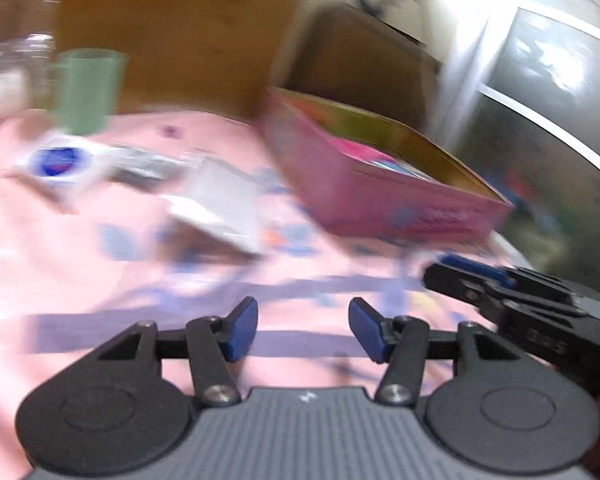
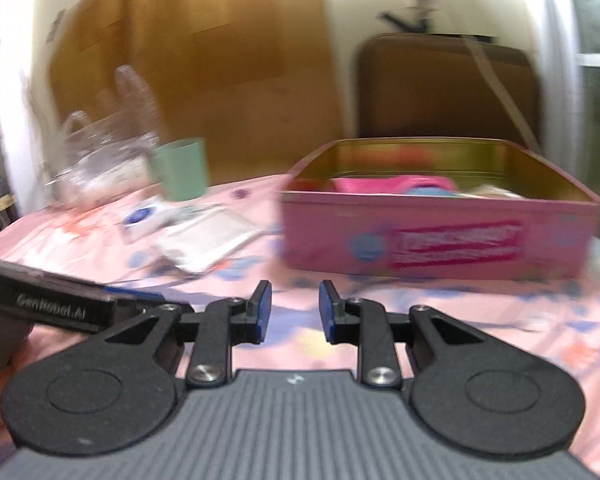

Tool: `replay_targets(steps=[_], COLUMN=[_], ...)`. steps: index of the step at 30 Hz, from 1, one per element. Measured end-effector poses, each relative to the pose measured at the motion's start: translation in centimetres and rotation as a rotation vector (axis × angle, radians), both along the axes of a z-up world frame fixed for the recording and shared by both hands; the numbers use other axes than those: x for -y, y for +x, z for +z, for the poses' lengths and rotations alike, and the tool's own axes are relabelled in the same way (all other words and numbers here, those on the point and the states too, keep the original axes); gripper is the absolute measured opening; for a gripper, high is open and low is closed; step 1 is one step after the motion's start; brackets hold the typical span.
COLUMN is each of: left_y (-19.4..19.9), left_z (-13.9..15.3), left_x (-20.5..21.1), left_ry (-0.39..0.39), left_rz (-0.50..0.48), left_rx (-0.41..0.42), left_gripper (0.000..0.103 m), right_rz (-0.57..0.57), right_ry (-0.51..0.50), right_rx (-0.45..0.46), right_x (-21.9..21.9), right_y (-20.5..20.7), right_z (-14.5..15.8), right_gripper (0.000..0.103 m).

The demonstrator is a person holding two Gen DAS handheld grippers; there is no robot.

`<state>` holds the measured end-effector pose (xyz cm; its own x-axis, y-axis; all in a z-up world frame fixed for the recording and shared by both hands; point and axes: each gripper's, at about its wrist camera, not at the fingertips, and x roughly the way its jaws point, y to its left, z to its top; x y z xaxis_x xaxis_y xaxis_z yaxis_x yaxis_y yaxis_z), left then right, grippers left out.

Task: Organize soft objects
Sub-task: 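Reach the right gripper to the bagged smiley-face keychain and grasp it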

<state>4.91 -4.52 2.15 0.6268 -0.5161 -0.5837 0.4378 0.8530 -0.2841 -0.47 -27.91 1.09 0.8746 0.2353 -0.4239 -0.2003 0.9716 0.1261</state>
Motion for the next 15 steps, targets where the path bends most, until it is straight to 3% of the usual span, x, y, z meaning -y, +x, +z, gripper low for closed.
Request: replay_targets(steps=[4, 5, 6, 9, 15], left_y=[0.8, 1.1, 1.4, 1.9, 1.8], left_z=[-0.2, -0.3, -0.2, -0.4, -0.8], left_x=[-4.2, -5.3, -6.8, -9.2, -10.3], left_ry=[0.136, 0.12, 0.031, -0.093, -0.169], left_rz=[0.219, 0.252, 0.267, 0.317, 0.335], left_rx=[0.085, 0.085, 0.067, 0.043, 0.034], left_gripper=[0.054, 0.055, 0.056, 0.056, 0.06], right_rz=[0.091, 0.108, 0.122, 0.161, 0.201], right_ry=[-0.03, -0.04, -0.05, -0.108, -0.323], right_rx=[-0.021, -0.023, -0.024, -0.016, -0.034], right_x=[-3.6, -4.5, -5.3, -8.7, -14.5], right_y=[1.6, 2.1, 2.6, 4.4, 8.9], right_z=[0.6, 0.7, 0.8, 1.0, -0.8], right_gripper=[0.035, 0.04, 0.043, 0.052, 0.067])
